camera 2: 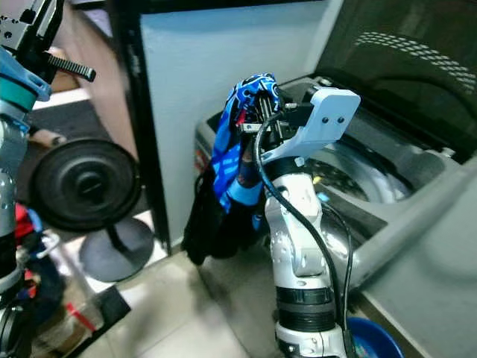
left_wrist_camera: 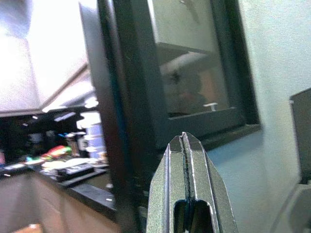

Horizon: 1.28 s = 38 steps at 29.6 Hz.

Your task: Clothes washing

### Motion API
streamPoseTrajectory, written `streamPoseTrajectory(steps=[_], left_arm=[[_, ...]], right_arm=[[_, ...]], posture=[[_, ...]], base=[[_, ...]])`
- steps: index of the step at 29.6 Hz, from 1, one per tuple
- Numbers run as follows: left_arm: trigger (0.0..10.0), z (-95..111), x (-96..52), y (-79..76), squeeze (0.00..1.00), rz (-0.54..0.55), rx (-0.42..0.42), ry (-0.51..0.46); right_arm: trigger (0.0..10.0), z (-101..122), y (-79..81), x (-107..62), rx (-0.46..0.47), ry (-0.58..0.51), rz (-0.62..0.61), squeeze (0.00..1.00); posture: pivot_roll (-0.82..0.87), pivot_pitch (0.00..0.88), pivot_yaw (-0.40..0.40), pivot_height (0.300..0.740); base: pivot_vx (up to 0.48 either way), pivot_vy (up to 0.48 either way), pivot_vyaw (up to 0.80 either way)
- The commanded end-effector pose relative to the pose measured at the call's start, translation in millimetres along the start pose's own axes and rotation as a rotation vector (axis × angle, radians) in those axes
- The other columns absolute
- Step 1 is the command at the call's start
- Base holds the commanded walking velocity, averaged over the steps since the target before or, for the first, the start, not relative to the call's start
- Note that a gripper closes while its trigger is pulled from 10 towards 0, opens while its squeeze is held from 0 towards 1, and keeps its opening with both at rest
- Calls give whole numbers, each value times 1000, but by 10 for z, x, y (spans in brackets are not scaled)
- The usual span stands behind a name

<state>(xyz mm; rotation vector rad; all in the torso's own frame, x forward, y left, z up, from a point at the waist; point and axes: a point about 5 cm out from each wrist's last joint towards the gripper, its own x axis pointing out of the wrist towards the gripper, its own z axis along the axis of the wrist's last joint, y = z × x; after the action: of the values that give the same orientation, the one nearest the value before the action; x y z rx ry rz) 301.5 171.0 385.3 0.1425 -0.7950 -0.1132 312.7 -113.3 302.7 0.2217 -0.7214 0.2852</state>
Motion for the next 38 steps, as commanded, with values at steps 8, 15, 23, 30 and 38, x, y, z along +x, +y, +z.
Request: streamPoseTrajectory(steps=[8,15,23,30,38], left_arm=[[10000,-62,-58,-96,0,-5,-45,28],[10000,-29,-20,-67,0,12,-40,12],[10000,-44,-31,-67,0,18,-36,22],[10000,-55,-38,-62,0,27,-38,31],[10000,-67,-47,-52,0,36,-35,39]], right_arm=[[10000,379,-84,80,-65,-117,-8,0],[10000,336,-73,79,-56,-98,-2,0],[10000,292,-68,65,-54,-73,-4,0],[10000,238,-69,54,-49,-46,-5,0],[10000,210,-76,48,-50,-33,-8,0]], posture=[[55,0,-2,740],[57,0,-5,740],[62,0,-8,740],[63,0,-8,740],[65,0,-12,740]], base=[[0,0,-800],[0,0,-800],[0,0,-800],[0,0,-800],[0,0,-800]])
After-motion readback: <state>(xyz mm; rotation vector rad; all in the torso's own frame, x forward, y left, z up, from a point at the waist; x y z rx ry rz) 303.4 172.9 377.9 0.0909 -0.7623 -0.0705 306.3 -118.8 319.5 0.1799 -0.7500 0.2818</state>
